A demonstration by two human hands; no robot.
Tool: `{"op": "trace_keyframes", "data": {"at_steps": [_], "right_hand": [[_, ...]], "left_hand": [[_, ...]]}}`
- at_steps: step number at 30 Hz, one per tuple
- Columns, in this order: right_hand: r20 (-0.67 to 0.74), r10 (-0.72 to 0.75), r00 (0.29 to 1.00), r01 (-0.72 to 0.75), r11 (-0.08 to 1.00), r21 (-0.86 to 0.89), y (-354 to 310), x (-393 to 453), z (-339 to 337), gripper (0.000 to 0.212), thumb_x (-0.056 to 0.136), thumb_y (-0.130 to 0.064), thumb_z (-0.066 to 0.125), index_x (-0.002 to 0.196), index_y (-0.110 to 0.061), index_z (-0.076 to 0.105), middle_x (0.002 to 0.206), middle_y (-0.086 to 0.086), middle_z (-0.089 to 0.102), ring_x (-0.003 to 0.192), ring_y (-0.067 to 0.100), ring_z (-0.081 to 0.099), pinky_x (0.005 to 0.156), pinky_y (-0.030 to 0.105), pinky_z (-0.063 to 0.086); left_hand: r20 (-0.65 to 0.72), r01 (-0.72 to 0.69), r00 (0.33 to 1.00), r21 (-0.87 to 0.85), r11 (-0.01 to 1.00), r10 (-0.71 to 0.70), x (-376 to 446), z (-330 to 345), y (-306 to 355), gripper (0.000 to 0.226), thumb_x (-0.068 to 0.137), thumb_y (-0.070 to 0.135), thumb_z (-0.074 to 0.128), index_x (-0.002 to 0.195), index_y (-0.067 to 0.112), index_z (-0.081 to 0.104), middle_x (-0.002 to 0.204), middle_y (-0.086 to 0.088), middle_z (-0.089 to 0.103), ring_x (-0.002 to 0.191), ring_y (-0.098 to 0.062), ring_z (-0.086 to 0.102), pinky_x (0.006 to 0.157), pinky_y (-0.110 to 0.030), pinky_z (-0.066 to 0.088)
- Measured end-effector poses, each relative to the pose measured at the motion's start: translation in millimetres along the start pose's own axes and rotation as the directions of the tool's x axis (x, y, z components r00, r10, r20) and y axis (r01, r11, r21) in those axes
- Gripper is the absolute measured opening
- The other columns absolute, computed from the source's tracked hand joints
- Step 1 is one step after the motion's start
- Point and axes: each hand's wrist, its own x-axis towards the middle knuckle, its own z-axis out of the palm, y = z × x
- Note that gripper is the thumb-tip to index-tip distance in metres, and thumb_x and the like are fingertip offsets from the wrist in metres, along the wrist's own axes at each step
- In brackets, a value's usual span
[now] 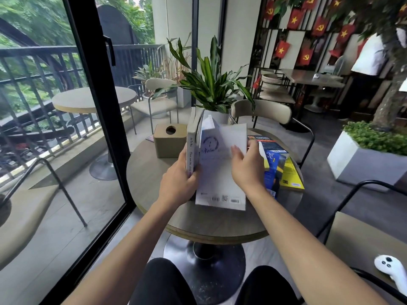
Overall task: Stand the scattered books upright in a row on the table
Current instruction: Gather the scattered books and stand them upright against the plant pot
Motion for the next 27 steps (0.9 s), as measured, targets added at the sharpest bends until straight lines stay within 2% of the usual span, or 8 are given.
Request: {"op": "trace_keyframes", "data": {"at_steps": [3, 6, 10, 12, 16, 19, 24, 27], "right_hand": [[-0.127, -0.112, 0.986, 0.137, 0.968, 0.208, -20, -8, 7, 0.021, 0.100, -0.019, 0.052, 0.115, -0.007, 0.045, 0.112, 0.011, 0.069, 0.098, 0.030, 0.066, 0.071, 0.026, 0.047], [-0.024, -0.147, 0.989, 0.146, 0.920, 0.364, -25, -19, 21, 0.031, 0.102, -0.017, 0.046, 0.131, -0.008, 0.041, 0.123, 0.008, 0.063, 0.104, 0.017, 0.061, 0.074, 0.003, 0.041], [0.179, -0.162, 0.970, 0.057, 0.876, 0.479, -16, -33, 41, 0.033, 0.104, -0.024, 0.039, 0.137, -0.025, 0.041, 0.132, -0.003, 0.054, 0.113, -0.005, 0.053, 0.097, 0.012, 0.038], [0.269, -0.169, 0.948, 0.001, 0.848, 0.530, -12, -35, 45, 0.035, 0.105, -0.026, 0.037, 0.140, -0.027, 0.039, 0.136, -0.005, 0.052, 0.123, -0.005, 0.049, 0.107, 0.018, 0.036], [0.470, -0.190, 0.862, -0.078, 0.867, 0.493, -3, -33, 49, 0.051, 0.100, -0.042, 0.035, 0.149, -0.027, 0.032, 0.147, -0.006, 0.045, 0.137, 0.004, 0.040, 0.118, 0.034, 0.030], [0.558, -0.199, 0.806, -0.081, 0.896, 0.437, 2, -33, 49, 0.063, 0.096, -0.055, 0.035, 0.153, -0.034, 0.021, 0.155, -0.008, 0.036, 0.143, 0.006, 0.032, 0.120, 0.037, 0.027], [0.637, -0.233, 0.735, 0.036, 0.951, 0.306, 6, -31, 42, 0.073, 0.094, -0.048, 0.050, 0.154, -0.038, 0.010, 0.154, -0.010, 0.036, 0.133, -0.003, 0.038, 0.100, 0.014, 0.037], [0.611, -0.233, 0.757, 0.104, 0.966, 0.239, 8, -29, 41, 0.077, 0.092, -0.044, 0.059, 0.153, -0.039, 0.012, 0.147, -0.008, 0.047, 0.124, -0.002, 0.047, 0.100, 0.020, 0.043]], "left_hand": [[-0.003, -0.009, 1.000, 0.010, 1.000, 0.009, -1, 0, 1, 0.060, 0.098, 0.038, 0.049, 0.153, 0.030, 0.025, 0.129, -0.005, 0.064, 0.111, -0.036, 0.059, 0.087, -0.046, 0.051], [-0.020, -0.009, 1.000, -0.002, 1.000, 0.009, -2, 1, -2, 0.061, 0.097, 0.041, 0.051, 0.152, 0.029, 0.027, 0.130, -0.005, 0.063, 0.114, -0.034, 0.058, 0.088, -0.043, 0.049], [-0.020, -0.030, 0.999, -0.013, 0.999, 0.029, -2, 2, -7, 0.063, 0.096, 0.041, 0.052, 0.152, 0.028, 0.027, 0.128, -0.001, 0.064, 0.113, -0.029, 0.059, 0.084, -0.039, 0.047], [0.010, -0.054, 0.998, -0.015, 0.998, 0.054, -2, 0, -9, 0.070, 0.093, 0.042, 0.053, 0.155, 0.033, 0.020, 0.127, 0.001, 0.064, 0.110, -0.025, 0.060, 0.085, -0.039, 0.048], [0.136, -0.089, 0.986, -0.091, 0.992, 0.101, -7, -4, -10, 0.098, 0.081, 0.040, 0.061, 0.154, 0.050, -0.004, 0.140, 0.005, 0.056, 0.109, -0.019, 0.064, 0.090, -0.043, 0.052], [0.190, -0.108, 0.973, -0.130, 0.986, 0.132, -10, -4, -14, 0.115, 0.074, 0.042, 0.073, 0.153, 0.051, -0.009, 0.152, 0.009, 0.044, 0.122, -0.015, 0.059, 0.096, -0.041, 0.051], [0.166, -0.117, 0.976, -0.124, 0.985, 0.137, -7, -1, -17, 0.116, 0.071, 0.045, 0.076, 0.156, 0.045, -0.004, 0.155, 0.011, 0.040, 0.122, -0.012, 0.059, 0.093, -0.035, 0.051], [0.106, -0.151, 0.981, -0.089, 0.984, 0.160, -4, 5, -13, 0.099, 0.075, 0.035, 0.073, 0.156, 0.035, 0.016, 0.155, 0.010, 0.038, 0.116, -0.017, 0.060, 0.082, -0.035, 0.051]]}}
